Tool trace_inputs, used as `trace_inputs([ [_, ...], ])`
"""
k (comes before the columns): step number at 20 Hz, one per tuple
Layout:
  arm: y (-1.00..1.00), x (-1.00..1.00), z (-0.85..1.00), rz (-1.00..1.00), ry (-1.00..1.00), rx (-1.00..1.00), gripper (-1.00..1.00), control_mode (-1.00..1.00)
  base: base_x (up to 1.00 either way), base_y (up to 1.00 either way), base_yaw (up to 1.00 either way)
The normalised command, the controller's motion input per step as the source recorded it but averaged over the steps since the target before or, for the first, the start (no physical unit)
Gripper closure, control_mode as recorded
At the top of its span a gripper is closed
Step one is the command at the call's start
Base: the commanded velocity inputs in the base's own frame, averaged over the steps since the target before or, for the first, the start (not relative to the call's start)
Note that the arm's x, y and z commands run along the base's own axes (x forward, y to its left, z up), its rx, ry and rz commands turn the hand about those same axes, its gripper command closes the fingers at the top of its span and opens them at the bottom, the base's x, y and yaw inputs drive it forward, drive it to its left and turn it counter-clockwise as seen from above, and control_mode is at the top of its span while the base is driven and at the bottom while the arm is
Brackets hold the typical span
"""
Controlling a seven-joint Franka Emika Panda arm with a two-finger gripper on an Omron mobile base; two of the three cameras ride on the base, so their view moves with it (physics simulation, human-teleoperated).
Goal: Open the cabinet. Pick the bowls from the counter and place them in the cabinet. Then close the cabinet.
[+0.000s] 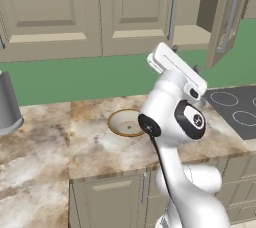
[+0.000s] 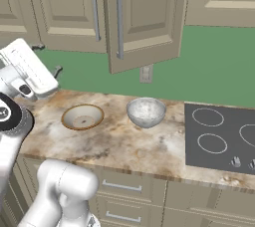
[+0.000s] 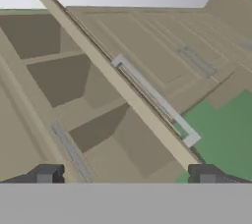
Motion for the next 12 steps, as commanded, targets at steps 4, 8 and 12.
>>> trace_inputs([
  [4,-0.13,0.46,0.00,0.00,-0.20,0.20,-1.00,-1.00,0.00,0.00,0.00],
  [8,-0.10,0.54,-0.01,0.00,-0.12,0.19,-1.00,-1.00,0.00,0.00,0.00],
  [12,-0.13,0.69,-0.05,0.00,0.00,0.24,-1.00,-1.00,0.00,0.00,0.00],
])
